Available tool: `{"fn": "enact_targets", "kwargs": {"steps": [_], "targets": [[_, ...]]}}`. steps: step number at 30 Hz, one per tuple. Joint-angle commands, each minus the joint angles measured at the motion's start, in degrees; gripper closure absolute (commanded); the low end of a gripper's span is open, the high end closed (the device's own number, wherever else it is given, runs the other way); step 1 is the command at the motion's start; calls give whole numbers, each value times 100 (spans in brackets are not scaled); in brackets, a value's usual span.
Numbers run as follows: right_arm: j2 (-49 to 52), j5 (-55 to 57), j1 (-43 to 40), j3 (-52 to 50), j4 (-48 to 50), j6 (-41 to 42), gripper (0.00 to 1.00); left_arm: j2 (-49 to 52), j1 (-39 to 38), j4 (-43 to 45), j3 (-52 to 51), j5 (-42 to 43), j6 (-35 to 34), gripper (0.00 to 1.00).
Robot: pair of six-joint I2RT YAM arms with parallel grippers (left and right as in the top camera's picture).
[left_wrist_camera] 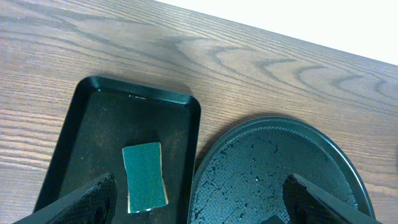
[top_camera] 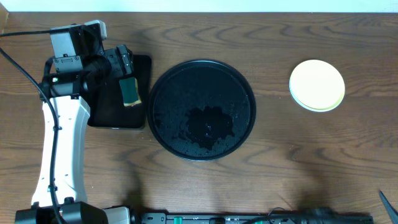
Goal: Clean dirty plates on tray and stack at the side
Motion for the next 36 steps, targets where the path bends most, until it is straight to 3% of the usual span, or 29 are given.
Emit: {"fn": "enact_targets", "kwargs": {"steps": [1,10,15,24,28,36], "targets": [[-2,103,-103,-1147,422,-260,1,24,15,-2,24,70,37,15],[-4,-149,-162,-4594,4548,138,1,24,15,-2,24,70,37,15],[-9,413,-162,-5399,5654,793,1,24,15,-2,24,70,37,15],[-11,645,-162,-6131,5510,1469,1,24,15,-2,24,70,37,15],[-11,616,-157,-6124,4876,1766,1,24,15,-2,24,70,37,15],[-9,623,-157,-6122,4710,1779,1,24,15,-2,24,70,37,15]]}}
